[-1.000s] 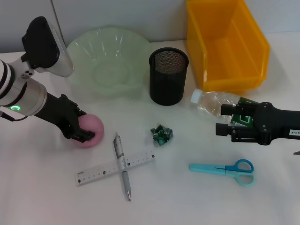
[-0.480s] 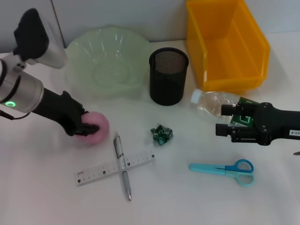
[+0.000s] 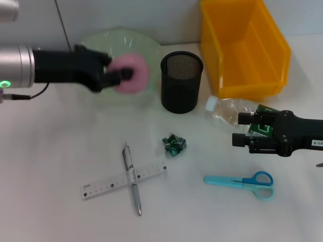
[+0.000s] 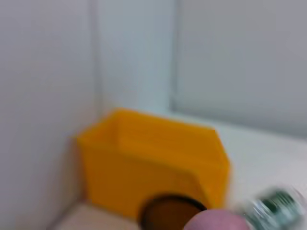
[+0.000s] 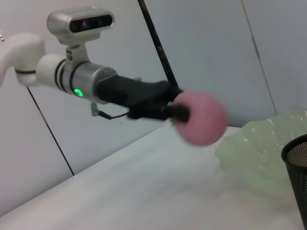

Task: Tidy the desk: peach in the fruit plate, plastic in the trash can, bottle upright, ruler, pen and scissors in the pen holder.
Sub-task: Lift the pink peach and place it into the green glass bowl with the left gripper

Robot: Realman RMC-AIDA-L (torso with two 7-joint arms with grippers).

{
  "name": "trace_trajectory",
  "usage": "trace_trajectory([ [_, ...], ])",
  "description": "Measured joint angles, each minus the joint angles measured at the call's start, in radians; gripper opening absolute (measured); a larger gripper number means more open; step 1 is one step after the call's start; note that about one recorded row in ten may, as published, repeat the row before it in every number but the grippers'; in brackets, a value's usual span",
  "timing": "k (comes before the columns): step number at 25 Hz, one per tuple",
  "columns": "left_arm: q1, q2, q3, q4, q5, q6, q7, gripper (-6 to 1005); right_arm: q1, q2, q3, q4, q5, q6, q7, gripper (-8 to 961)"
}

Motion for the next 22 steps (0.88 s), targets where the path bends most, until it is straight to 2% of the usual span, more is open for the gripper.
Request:
trace_trajectory([
  [2,0.009,-0.005,0.001,-0.108,-0.142,-0.141,0.06,293,0.001,0.0,0.0,0.0,0.0,0.0,0.0,775],
  [3,0.009,-0.005,0.001,-0.108,-0.142,-0.141,0.06,287,0.001,0.0,0.0,0.0,0.0,0.0,0.0,775],
  [4,0.008,-0.008,0.003,-0.18,-0.234,-0.227,0.113,281,0.001,-0.001,0.0,0.0,0.0,0.0,0.0,775],
  [5,0.008,-0.008,0.003,-0.18,-0.234,-0.227,0.113,276,0.001,-0.001,0.0,0.0,0.0,0.0,0.0,775],
  [9,-0.007,-0.015,0.005,-0.342,-0.461,-0.4,0.286,254,0.001,-0.001,0.0,0.0,0.0,0.0,0.0,775],
  [10,-0.007,-0.015,0.005,-0.342,-0.461,-0.4,0.286,249,0.001,-0.001,0.0,0.0,0.0,0.0,0.0,775],
  [11,-0.022,-0.018,0.005,-0.402,-0.538,-0.464,0.368,244,0.002,-0.001,0.0,0.0,0.0,0.0,0.0,775],
  [13,-0.03,-0.019,0.005,-0.425,-0.555,-0.488,0.398,233,0.003,-0.001,0.0,0.0,0.0,0.0,0.0,775],
  [15,-0.073,-0.021,0.005,-0.509,-0.578,-0.59,0.501,223,0.003,-0.001,0.0,0.0,0.0,0.0,0.0,775],
  [22,-0.107,-0.021,0.005,-0.559,-0.582,-0.692,0.536,167,0.003,0.0,-0.015,0.001,0.0,0.003,0.0,775],
])
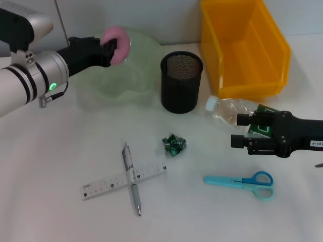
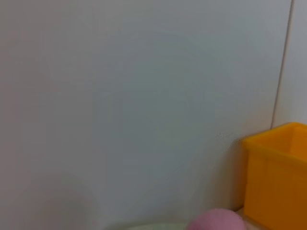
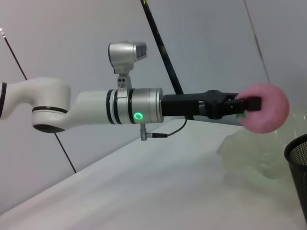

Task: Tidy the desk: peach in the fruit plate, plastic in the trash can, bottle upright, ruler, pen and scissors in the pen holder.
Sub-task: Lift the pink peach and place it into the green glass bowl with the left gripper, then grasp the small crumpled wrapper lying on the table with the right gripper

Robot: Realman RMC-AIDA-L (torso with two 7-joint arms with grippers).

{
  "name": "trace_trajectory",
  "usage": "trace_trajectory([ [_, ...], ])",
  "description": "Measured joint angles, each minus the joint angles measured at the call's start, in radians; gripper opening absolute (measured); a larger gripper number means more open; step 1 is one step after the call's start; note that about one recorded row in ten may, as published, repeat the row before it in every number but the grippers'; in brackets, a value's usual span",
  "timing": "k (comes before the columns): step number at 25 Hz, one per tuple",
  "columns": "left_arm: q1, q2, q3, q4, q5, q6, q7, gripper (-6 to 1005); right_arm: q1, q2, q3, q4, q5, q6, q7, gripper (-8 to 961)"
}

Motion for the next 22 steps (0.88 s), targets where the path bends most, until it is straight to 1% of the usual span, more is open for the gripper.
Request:
trace_trajectory([
  [4,-0.001,0.0,0.001,-0.009,-0.001,-0.004,0.001,138,0.0,0.001,-0.01,0.0,0.0,0.006,0.006,775],
  [6,-0.002,0.0,0.001,-0.01,-0.001,-0.005,0.001,270,0.0,0.001,-0.011,0.001,0.0,0.007,0.01,775],
  [13,-0.002,0.0,0.001,-0.01,-0.003,-0.006,0.0,521,0.0,0.002,-0.012,0.001,0.0,0.008,0.012,776],
  [22,-0.002,0.0,-0.001,-0.004,-0.003,-0.006,-0.011,716,0.001,0.002,-0.012,0.001,0.0,0.008,0.012,776],
])
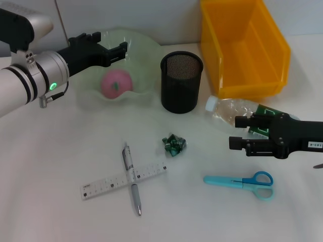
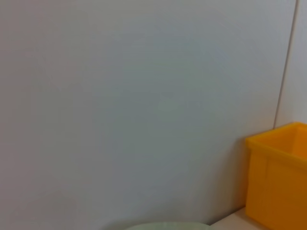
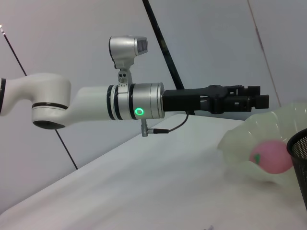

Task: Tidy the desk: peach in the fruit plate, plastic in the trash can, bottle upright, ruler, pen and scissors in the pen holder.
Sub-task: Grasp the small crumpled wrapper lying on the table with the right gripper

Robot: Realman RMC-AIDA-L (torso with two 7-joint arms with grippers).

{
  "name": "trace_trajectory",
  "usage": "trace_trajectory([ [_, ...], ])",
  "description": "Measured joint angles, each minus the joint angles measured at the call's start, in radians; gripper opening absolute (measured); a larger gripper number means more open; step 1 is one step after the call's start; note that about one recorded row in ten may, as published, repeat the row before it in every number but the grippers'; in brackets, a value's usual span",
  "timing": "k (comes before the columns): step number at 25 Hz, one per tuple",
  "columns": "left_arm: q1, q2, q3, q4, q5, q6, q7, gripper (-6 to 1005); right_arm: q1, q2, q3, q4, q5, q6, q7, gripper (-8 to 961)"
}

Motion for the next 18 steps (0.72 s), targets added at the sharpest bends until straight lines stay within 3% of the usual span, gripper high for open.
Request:
trace_trajectory([
  [3,0.004,0.002,0.001,0.004,0.002,0.032,-0.04,768,0.0,0.0,0.0,0.0,0.0,0.0,0.001,776],
  [7,0.059,0.014,0.028,0.093,0.035,0.217,-0.22,805,0.001,-0.005,0.002,0.0,0.0,0.0,0.012,776],
  [9,0.136,0.017,0.101,0.235,0.052,0.374,-0.351,804,0.0,-0.012,0.006,0.0,0.001,0.0,0.015,776],
  [10,0.136,0.017,0.101,0.235,0.052,0.374,-0.351,804,0.0,-0.012,0.006,0.0,0.001,0.0,0.015,776],
  [12,0.204,0.028,0.203,0.356,0.053,0.49,-0.412,803,0.0,-0.014,0.007,0.0,0.002,-0.001,0.015,776],
  [14,0.247,0.043,0.278,0.424,0.053,0.559,-0.438,802,-0.003,-0.015,0.008,-0.001,0.002,0.0,0.015,775],
  [16,0.247,0.043,0.278,0.424,0.053,0.559,-0.438,801,-0.003,-0.015,0.007,-0.001,0.002,0.0,0.015,775],
  [17,0.282,0.067,0.357,0.472,0.055,0.644,-0.472,801,-0.003,-0.016,0.006,-0.002,0.002,0.0,0.015,775],
  [18,0.282,0.067,0.357,0.472,0.055,0.644,-0.472,800,-0.003,-0.018,0.005,-0.002,0.002,0.0,0.015,775],
])
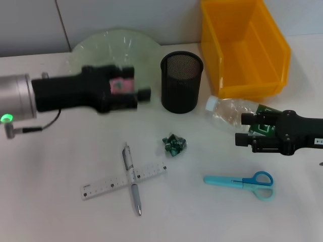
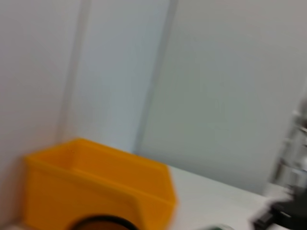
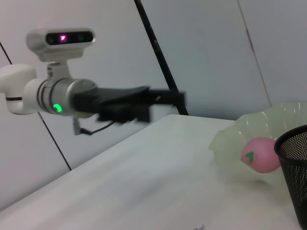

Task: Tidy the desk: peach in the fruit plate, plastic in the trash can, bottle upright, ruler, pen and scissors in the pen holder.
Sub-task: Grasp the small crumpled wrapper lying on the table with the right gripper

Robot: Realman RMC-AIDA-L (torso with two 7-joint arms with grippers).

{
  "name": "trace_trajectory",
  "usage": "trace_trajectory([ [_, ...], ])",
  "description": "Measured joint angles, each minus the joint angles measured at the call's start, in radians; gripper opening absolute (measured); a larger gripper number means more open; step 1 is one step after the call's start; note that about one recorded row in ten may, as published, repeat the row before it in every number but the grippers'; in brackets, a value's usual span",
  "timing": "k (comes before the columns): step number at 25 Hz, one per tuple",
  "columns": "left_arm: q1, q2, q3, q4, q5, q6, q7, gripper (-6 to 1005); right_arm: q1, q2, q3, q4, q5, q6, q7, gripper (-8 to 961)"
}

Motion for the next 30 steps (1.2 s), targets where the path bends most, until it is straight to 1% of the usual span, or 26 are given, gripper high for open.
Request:
trace_trajectory([
  [1,0.008,0.02,0.036,0.003,0.025,0.08,-0.025,800,0.001,-0.003,-0.002,-0.001,0.0,-0.001,0.0,775],
  [2,0.008,0.02,0.036,0.003,0.025,0.08,-0.025,799,0.001,-0.003,-0.002,-0.001,0.0,-0.001,0.0,775],
  [3,0.011,0.022,0.035,0.001,0.057,0.121,-0.028,799,0.001,-0.005,-0.003,-0.001,0.0,-0.003,0.0,775],
  [4,0.011,0.022,0.035,0.001,0.057,0.121,-0.028,799,0.001,-0.006,-0.003,-0.001,0.0,-0.004,0.001,775],
  [6,0.023,0.02,0.033,0.0,0.119,0.155,-0.024,800,0.003,-0.008,-0.004,-0.005,-0.001,-0.007,0.008,775],
  [7,0.023,0.02,0.033,0.0,0.119,0.155,-0.024,800,0.003,-0.008,-0.004,-0.005,-0.001,-0.007,0.008,775],
  [8,0.036,0.017,0.033,0.0,0.151,0.164,-0.017,800,0.003,-0.009,-0.005,-0.007,-0.001,-0.008,0.011,775],
  [10,0.044,0.016,0.033,0.0,0.165,0.171,-0.009,800,0.005,-0.013,-0.011,-0.01,-0.002,-0.011,0.018,775],
  [11,0.049,0.015,0.033,0.0,0.173,0.174,-0.003,800,0.01,-0.021,-0.03,-0.014,-0.002,-0.013,0.036,775],
  [12,0.057,0.015,0.033,-0.001,0.176,0.176,0.006,800,0.01,-0.021,-0.03,-0.014,-0.002,-0.013,0.036,775],
  [13,0.06,0.015,0.033,-0.001,0.177,0.177,0.012,800,0.016,-0.027,-0.061,-0.022,-0.002,-0.016,0.062,775],
  [15,0.073,0.015,0.033,-0.001,0.178,0.179,0.032,799,0.021,-0.029,-0.075,-0.031,-0.002,-0.02,0.082,775],
  [16,0.08,0.014,0.033,-0.002,0.178,0.18,0.044,799,0.037,-0.032,-0.105,-0.061,-0.002,-0.032,0.131,775],
  [17,0.082,0.014,0.032,-0.002,0.178,0.18,0.048,799,0.037,-0.032,-0.105,-0.061,-0.002,-0.032,0.131,775],
  [18,0.086,0.013,0.032,-0.002,0.178,0.18,0.054,799,0.058,-0.034,-0.144,-0.108,-0.002,-0.045,0.199,775],
  [19,0.088,0.013,0.032,-0.002,0.178,0.18,0.058,799,0.058,-0.034,-0.144,-0.108,-0.002,-0.045,0.199,775],
  [20,0.094,0.012,0.032,-0.003,0.179,0.179,0.064,799,0.074,-0.037,-0.172,-0.142,-0.002,-0.053,0.244,775],
  [21,0.098,0.011,0.032,-0.006,0.179,0.177,0.072,799,0.099,-0.042,-0.223,-0.189,-0.002,-0.061,0.303,775],
  [22,0.098,0.011,0.032,-0.006,0.179,0.177,0.072,800,0.099,-0.042,-0.223,-0.189,-0.002,-0.061,0.303,776],
  [23,0.101,0.011,0.032,-0.007,0.179,0.175,0.075,800,0.117,-0.045,-0.257,-0.215,-0.003,-0.065,0.339,776],
  [24,0.105,0.01,0.028,-0.009,0.179,0.174,0.078,800,0.158,-0.053,-0.321,-0.26,-0.015,-0.074,0.398,776],
  [25,0.105,0.01,0.028,-0.009,0.179,0.174,0.078,800,0.158,-0.053,-0.321,-0.26,-0.015,-0.074,0.398,776],
  [26,0.107,0.009,0.024,-0.01,0.179,0.174,0.078,799,0.204,-0.056,-0.371,-0.291,-0.047,-0.076,0.442,776],
  [27,0.109,0.009,0.02,-0.01,0.179,0.173,0.08,799,0.204,-0.056,-0.371,-0.291,-0.047,-0.076,0.442,776],
  [29,0.113,0.007,0.015,-0.011,0.179,0.173,0.086,799,0.248,-0.055,-0.403,-0.31,-0.087,-0.066,0.467,776],
  [30,0.113,0.007,0.015,-0.011,0.179,0.173,0.086,800,0.275,-0.051,-0.415,-0.318,-0.114,-0.057,0.474,776],
])
